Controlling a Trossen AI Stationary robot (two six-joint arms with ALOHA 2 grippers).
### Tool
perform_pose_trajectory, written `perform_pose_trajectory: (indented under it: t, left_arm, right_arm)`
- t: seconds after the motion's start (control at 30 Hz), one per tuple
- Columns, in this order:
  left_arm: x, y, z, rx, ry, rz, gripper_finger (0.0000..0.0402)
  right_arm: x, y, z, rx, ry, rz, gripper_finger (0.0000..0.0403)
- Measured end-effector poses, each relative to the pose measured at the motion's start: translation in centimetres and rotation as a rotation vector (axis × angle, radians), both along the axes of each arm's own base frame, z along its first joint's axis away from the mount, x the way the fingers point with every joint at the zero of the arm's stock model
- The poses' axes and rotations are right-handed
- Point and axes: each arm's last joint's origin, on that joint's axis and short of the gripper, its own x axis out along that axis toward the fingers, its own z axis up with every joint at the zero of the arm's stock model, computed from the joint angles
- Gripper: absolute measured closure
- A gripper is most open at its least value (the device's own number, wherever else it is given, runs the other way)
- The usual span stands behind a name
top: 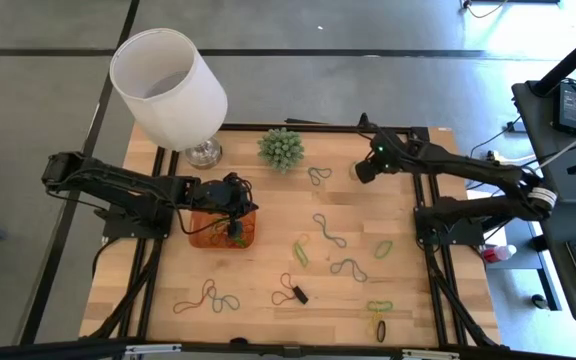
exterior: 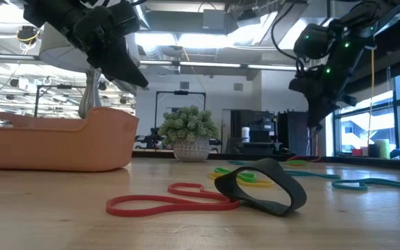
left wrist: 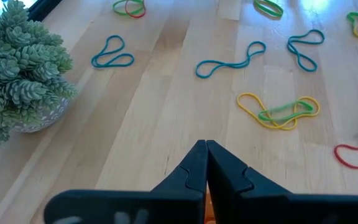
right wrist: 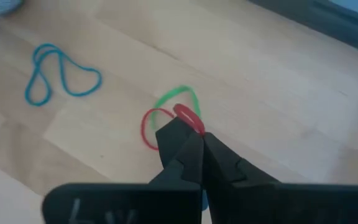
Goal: Pick and place rubber bands into bin
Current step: Put the black rubber band into the orange bin
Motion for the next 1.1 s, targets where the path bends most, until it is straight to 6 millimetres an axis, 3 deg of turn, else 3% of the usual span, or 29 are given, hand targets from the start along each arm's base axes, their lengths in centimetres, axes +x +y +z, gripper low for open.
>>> perform_pose_trajectory:
  t: [0.67, 1.1]
  left_arm:
    - [0.0, -0.01, 0.0, -0.02, -0.004, 0.014, 0.0399]
    - [0.0, 0.0, 0.0, -0.019, -0.004, 0.014, 0.0399]
  right_arm:
    - [0.54, 0.73, 0.15, -0.009, -0.012, 0.048, 0.0397]
    - [0.57, 0.71, 0.18, -0.015, -0.011, 0.057, 0.0361]
